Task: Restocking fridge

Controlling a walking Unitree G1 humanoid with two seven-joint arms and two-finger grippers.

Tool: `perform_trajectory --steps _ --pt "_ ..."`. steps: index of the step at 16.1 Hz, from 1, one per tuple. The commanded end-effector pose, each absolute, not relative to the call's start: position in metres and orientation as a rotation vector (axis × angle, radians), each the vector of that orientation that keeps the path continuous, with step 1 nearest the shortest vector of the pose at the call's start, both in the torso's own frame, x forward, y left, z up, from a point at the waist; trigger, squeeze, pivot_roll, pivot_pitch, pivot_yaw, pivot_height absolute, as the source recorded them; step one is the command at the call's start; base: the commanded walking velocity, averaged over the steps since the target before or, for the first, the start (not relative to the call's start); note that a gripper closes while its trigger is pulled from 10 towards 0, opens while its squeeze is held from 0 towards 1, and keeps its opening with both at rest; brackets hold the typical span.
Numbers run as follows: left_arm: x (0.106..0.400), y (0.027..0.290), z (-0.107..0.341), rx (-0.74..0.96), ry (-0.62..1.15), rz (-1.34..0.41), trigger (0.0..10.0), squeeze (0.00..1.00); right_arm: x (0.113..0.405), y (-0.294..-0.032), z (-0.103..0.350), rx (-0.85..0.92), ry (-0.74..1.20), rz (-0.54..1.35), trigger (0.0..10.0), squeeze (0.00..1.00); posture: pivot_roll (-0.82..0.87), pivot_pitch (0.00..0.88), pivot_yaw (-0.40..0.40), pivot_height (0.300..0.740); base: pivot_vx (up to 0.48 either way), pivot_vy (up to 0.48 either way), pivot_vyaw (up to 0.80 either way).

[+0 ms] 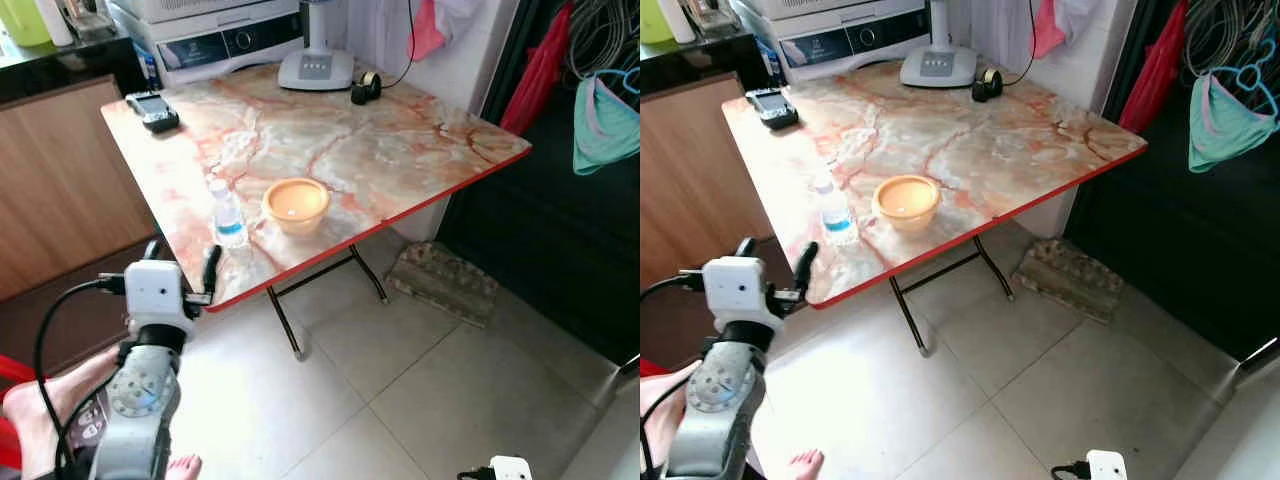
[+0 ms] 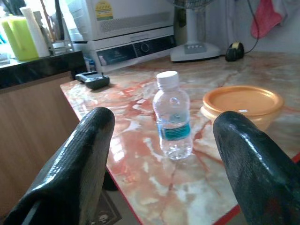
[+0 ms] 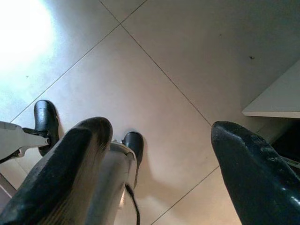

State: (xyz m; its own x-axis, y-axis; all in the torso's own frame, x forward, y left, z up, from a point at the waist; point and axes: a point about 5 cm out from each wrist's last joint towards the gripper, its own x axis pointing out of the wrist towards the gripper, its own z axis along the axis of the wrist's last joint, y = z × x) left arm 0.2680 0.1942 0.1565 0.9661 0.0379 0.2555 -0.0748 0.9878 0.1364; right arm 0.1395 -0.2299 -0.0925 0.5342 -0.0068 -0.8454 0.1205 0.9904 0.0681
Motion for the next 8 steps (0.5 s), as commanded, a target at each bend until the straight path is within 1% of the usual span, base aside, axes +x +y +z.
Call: perform_trajectory --steps 1,4,6,8 --pt "0.268 0.193 0.166 0.119 -0.28 0.066 10.0 0.0 0.135 -0.231 -0.094 0.116 1.018 -0.073 10.0 0.0 0.08 0.046 -0.022 0.74 0.0 0.0 0.0" --pt "0.272 0.189 0.17 0.128 -0.287 0.039 10.0 0.0 0.132 -0.231 -0.095 0.149 1.01 -0.109 10.0 0.0 0.08 0.023 -0.006 0.74 0.0 0.0 0.0" --pt "0.274 0.19 0.173 0.075 -0.285 0.049 10.0 0.0 0.13 -0.231 -0.095 0.154 1.011 -0.115 10.0 0.0 0.07 0.021 -0.002 0.74 0.0 0.0 0.0" --pt "0.274 0.189 0.176 0.108 -0.294 0.044 10.0 0.0 0.128 -0.231 -0.096 0.15 1.021 -0.1 10.0 0.0 0.07 0.022 -0.004 0.74 0.0 0.0 0.0"
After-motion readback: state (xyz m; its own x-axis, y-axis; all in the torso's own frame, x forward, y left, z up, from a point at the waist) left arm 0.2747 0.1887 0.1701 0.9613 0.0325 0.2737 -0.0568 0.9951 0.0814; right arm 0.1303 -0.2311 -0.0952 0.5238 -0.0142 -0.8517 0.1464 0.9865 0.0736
